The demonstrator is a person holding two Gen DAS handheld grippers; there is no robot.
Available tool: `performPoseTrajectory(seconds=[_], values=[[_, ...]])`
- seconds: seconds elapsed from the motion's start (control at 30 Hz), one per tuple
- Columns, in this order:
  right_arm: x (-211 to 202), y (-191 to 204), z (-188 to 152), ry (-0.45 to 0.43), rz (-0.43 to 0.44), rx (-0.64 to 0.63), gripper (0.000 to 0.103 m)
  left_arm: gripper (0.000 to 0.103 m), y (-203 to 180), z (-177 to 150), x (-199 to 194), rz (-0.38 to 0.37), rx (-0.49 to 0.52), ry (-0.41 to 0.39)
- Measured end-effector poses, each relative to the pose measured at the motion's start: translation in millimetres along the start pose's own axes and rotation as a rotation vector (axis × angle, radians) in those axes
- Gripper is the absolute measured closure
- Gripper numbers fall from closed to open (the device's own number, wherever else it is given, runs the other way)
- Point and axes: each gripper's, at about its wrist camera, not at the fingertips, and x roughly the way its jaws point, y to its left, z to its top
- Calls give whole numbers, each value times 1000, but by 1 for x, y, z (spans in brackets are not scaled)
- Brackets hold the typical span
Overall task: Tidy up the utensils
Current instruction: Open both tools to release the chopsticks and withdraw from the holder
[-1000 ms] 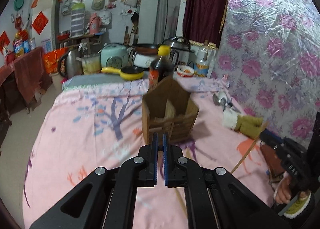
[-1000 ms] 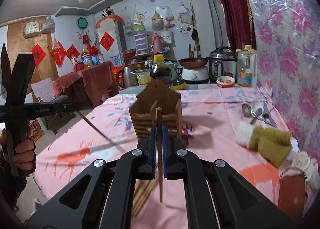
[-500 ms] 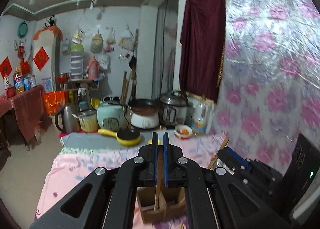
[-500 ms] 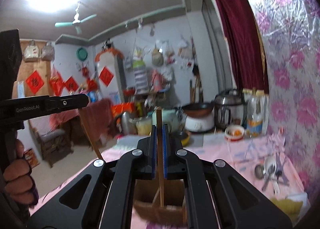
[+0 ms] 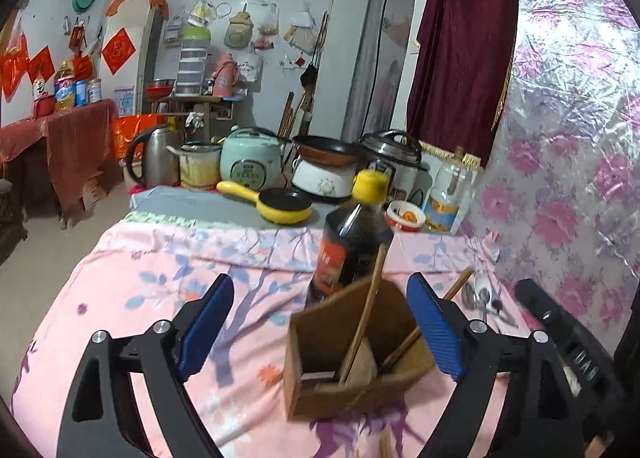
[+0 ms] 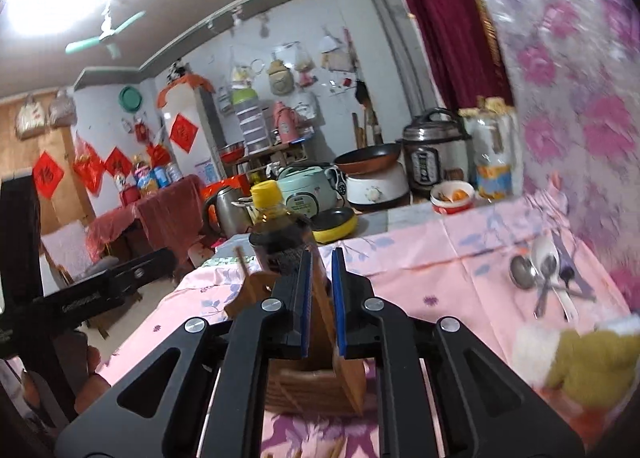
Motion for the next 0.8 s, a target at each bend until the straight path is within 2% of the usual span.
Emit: performPoseTrajectory(seconds=[0.03, 0.1, 0.17, 0.23, 0.27, 0.37, 0.5, 0.57, 0.67, 0.73, 0.8], values=[[-4, -3, -4, 5, -8, 14, 85, 9, 4, -8, -8, 18, 3, 1], [-19, -11, -20, 18, -28, 60, 68, 5, 9, -26, -17, 60, 19, 12], [-34, -17, -41, 19, -57, 95, 34, 5, 16, -50, -24, 111, 39, 55], [-50, -21, -63, 19, -88, 120, 16, 5, 28, -81, -29, 147, 44, 117], [-55, -24, -72, 29, -98, 129, 13, 5, 34, -96, -30, 160, 45, 147], [-69, -26, -108, 108, -117, 129, 13, 6, 45, -153, -39, 179, 36, 251], [-81, -30, -144, 227, -97, 131, 13, 6, 44, -210, -63, 138, 36, 338], [-89, -29, -156, 252, -100, 114, 13, 6, 37, -229, -77, 94, 58, 355], [-100, -32, -171, 284, -110, 121, 13, 5, 17, -249, -97, 66, 162, 361], [-105, -33, -179, 310, -111, 124, 13, 5, 6, -260, -106, 3, 208, 379], [-110, -33, -183, 320, -109, 121, 13, 5, -5, -269, -111, -29, 269, 385]])
